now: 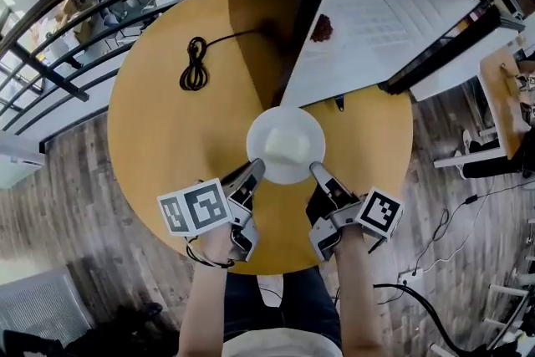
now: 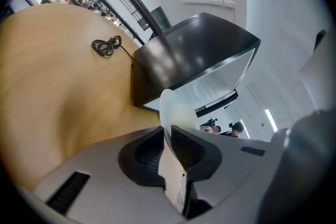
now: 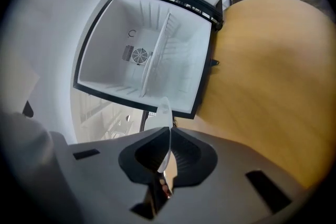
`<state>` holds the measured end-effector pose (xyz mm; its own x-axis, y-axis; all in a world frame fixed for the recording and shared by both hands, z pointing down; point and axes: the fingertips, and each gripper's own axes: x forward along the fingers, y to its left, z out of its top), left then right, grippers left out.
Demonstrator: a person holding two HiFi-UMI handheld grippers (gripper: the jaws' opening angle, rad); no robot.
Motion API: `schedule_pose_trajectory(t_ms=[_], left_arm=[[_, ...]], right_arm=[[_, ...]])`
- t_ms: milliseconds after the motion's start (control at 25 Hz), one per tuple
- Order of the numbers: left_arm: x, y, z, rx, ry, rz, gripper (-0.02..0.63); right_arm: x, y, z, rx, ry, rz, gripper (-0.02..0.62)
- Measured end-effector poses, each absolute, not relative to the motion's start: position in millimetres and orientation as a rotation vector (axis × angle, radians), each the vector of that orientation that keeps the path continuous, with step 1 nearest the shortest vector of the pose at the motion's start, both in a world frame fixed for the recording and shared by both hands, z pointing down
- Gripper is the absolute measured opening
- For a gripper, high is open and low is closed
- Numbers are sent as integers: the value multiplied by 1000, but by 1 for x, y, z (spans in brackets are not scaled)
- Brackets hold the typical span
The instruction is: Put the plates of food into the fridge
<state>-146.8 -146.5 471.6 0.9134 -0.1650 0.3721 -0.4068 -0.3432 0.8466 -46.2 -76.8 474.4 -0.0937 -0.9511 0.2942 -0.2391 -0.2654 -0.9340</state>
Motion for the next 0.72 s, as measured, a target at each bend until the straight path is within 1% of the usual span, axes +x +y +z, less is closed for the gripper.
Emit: schedule_pose_trajectory(t_ms=[400,720], left_arm=[[-53,-77,464,1893,-516,175,46],[-25,-62,446,1919,-584,146,48]], right_arm=[[56,-20,462,-1511,1456,-1453,20],[85,-12,446,-1432,1511,-1433,20]])
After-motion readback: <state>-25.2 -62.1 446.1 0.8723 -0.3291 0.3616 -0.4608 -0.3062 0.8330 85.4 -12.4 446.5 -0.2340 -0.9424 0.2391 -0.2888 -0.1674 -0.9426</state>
